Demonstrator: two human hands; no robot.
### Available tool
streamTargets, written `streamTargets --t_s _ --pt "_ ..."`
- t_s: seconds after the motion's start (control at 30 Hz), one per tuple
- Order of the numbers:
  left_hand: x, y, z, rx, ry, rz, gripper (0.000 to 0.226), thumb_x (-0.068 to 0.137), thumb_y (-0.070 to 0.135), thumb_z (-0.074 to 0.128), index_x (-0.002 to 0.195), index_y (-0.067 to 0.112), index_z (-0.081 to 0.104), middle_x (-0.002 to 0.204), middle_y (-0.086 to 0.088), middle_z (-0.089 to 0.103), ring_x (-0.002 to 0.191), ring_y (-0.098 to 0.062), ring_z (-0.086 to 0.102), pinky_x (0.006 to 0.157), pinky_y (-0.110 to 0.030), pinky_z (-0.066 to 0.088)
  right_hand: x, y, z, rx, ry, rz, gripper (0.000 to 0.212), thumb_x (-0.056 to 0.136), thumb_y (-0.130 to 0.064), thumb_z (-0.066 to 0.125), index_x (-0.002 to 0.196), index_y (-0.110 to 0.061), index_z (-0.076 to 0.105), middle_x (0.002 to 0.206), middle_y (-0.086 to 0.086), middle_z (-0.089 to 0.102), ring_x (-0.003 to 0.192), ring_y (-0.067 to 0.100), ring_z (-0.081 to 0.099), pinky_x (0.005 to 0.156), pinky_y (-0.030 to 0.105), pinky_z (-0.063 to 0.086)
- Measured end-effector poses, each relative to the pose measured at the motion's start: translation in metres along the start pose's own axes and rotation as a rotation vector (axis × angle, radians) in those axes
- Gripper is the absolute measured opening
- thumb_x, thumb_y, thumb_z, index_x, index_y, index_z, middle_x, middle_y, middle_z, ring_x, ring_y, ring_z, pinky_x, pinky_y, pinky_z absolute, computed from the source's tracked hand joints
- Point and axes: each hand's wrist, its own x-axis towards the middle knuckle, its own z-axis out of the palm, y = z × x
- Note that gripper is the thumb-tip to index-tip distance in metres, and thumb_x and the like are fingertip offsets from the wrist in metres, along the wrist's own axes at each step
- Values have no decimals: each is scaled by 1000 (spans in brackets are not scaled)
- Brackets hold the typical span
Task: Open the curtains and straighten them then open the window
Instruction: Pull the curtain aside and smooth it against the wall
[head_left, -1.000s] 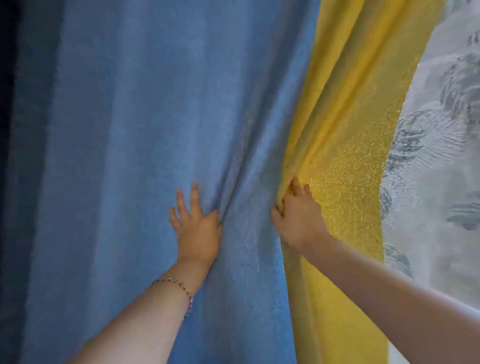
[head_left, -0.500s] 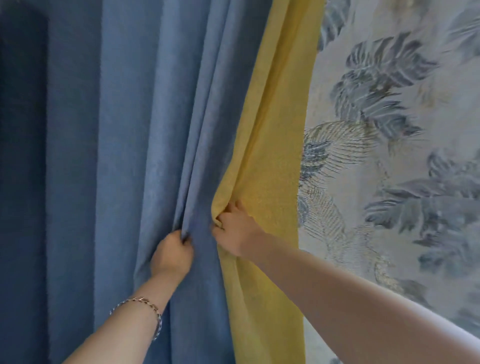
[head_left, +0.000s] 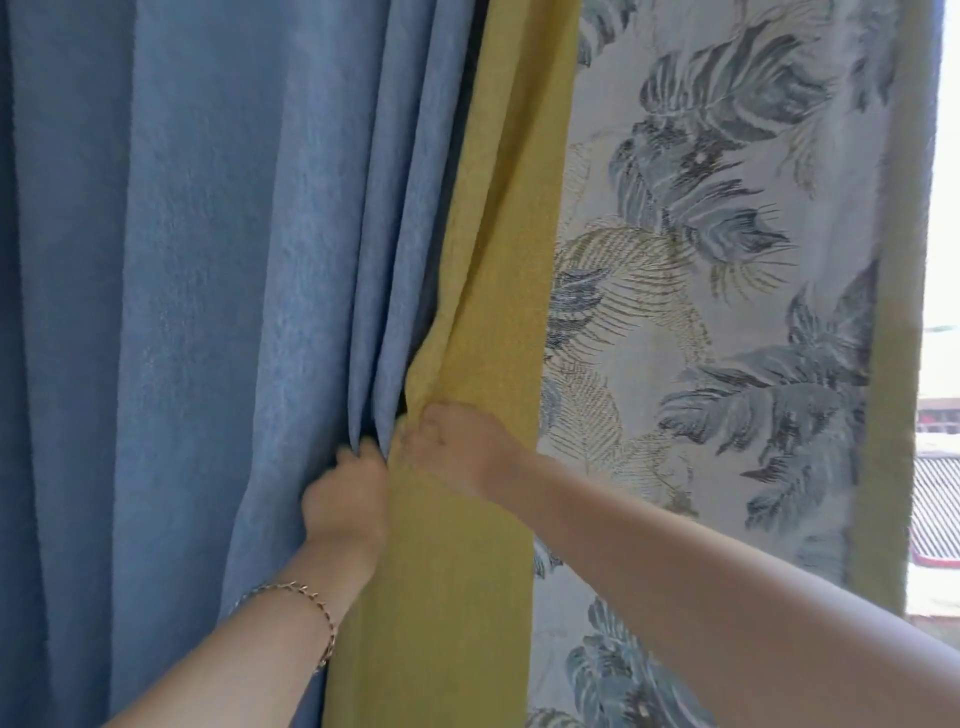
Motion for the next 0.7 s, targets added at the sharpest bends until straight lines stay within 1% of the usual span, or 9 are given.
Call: streamTargets --t_s 0.03,0.07,0.13,0.27,0.37,0.47,0.57,0.63,0.7 --pt "-2 10 1 76 -14 23 28 97 25 35 118 9 47 113 -12 54 93 -25 62 71 -32 51 -16 13 -11 -47 101 1 28 96 -33 43 95 -13 62 107 6 60 93 22 55 78 29 41" --pt "-2 20 3 120 -34 29 30 98 22 33 120 9 47 115 -13 53 95 -25 62 71 -32 49 -29 25 -23 -105 221 -2 30 95 -30 46 113 -12 60 124 8 56 107 24 53 88 31 40" --pt "-9 45 9 158 -70 16 33 97 20 32 124 8 46 119 -13 51 99 -26 60 68 -30 43 -62 53 -54 -261 440 -13 38 93 -24 48 129 -12 52 144 8 42 132 25 37 107 32 26" --pt "-29 93 20 154 -104 -34 33 96 22 33 123 8 47 119 -12 51 104 -27 58 74 -32 45 -131 108 -120 -326 840 116 60 86 -26 56 140 -10 34 154 16 17 144 32 8 117 48 6" --pt "-46 127 26 124 -101 -38 32 96 21 36 122 6 48 120 -13 52 107 -30 58 84 -37 47 -175 139 -167 -234 1036 291 91 80 -44 64 147 -6 15 156 24 4 145 39 -1 117 51 1" --pt "-64 155 29 68 -70 -17 30 97 18 36 119 3 50 118 -15 54 106 -32 59 86 -39 48 -199 161 -193 -48 910 452 120 70 -66 63 150 -6 -4 157 26 3 146 37 1 119 52 2" --pt "-83 175 26 52 -19 19 26 96 11 37 115 0 51 116 -18 54 103 -32 59 83 -40 49 -208 173 -197 210 670 360 126 65 -68 66 150 -13 -9 156 15 22 144 33 22 117 55 20" --pt "-95 180 22 -6 12 52 21 94 7 38 107 0 53 110 -19 56 97 -33 59 80 -40 49 -209 176 -190 295 517 251 119 65 -63 69 151 -21 -1 151 7 35 138 28 36 112 51 32" --pt "-106 177 21 -94 41 77 14 92 7 42 99 2 53 105 -17 58 91 -31 60 73 -37 47 -204 176 -180 287 439 149 94 70 -53 70 145 -23 22 137 2 51 125 24 51 101 43 45"
